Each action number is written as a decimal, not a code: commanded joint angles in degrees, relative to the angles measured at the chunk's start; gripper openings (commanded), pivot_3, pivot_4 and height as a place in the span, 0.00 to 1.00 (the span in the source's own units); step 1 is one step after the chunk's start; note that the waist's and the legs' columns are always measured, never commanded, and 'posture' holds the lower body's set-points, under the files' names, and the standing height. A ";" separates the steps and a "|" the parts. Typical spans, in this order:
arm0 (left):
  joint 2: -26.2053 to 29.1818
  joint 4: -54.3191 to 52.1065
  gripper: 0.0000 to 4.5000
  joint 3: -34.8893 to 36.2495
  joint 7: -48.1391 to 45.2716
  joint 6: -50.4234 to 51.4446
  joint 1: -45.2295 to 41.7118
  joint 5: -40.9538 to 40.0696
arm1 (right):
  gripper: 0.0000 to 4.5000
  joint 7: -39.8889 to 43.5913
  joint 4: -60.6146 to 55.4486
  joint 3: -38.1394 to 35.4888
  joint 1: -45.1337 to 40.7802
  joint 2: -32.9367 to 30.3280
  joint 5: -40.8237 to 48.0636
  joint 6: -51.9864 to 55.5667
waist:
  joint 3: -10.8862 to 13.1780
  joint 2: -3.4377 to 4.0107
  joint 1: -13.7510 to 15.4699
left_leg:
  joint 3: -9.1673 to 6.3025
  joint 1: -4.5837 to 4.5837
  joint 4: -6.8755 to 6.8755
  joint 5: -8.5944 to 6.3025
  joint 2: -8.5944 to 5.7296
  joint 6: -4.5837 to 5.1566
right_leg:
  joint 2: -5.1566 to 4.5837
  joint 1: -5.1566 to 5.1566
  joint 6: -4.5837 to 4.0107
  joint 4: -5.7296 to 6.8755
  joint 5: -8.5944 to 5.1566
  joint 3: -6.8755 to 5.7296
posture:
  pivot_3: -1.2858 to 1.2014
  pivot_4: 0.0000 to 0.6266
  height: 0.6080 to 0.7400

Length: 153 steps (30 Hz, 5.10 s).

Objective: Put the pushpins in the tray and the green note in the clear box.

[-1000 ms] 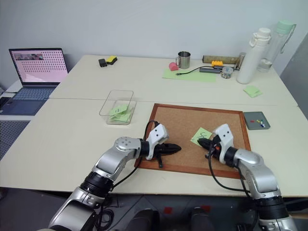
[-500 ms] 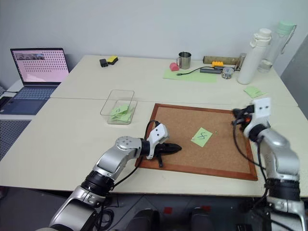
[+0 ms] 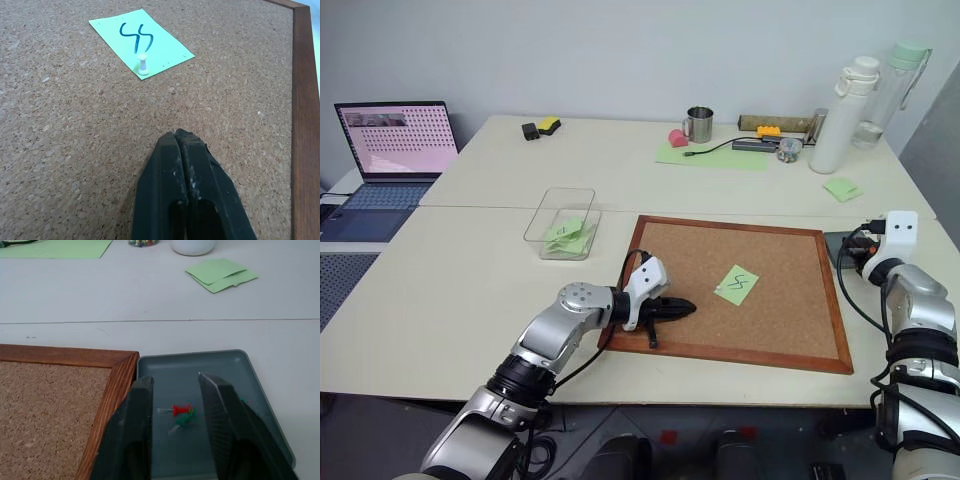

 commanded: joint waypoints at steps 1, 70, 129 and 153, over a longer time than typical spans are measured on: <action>0.91 -0.81 0.00 -0.06 0.33 1.35 1.29 0.33 | 0.43 0.88 0.97 -1.47 -2.16 -1.66 0.22 -3.27 | 0.00 0.00 -0.01 | 0.00 0.00 0.00 0.00 0.00 0.00 | 0.00 0.00 0.00 0.00 0.00 0.00 | 0.52 0.24 1.00; -4.62 -2.97 0.23 15.62 3.97 13.23 -3.46 -15.68 | 0.00 21.02 -55.67 24.76 20.62 0.63 -9.34 -5.90 | 0.05 -0.05 0.03 | -0.17 -0.07 0.07 0.00 0.02 0.00 | 0.02 -0.07 0.01 0.05 -0.01 -0.13 | 0.52 0.24 1.00; -7.39 -2.92 0.01 19.27 11.09 22.34 -8.22 -26.91 | 0.00 26.20 -67.44 30.07 15.59 -1.02 -13.47 -10.25 | 0.11 -0.17 0.24 | -0.22 -0.07 0.04 0.06 0.00 -0.13 | -0.01 -0.06 0.00 0.03 0.00 -0.15 | 0.52 0.24 1.00; -6.49 -11.61 0.01 2.68 7.61 -0.60 -8.89 -10.62 | 0.00 0.48 -44.86 -2.24 14.89 2.20 -2.42 16.19 | 0.14 -0.20 1.71 | -0.15 -0.14 -0.03 0.07 -0.03 -0.14 | -0.08 -0.08 -0.05 -0.07 0.00 -0.12 | 0.52 0.24 1.00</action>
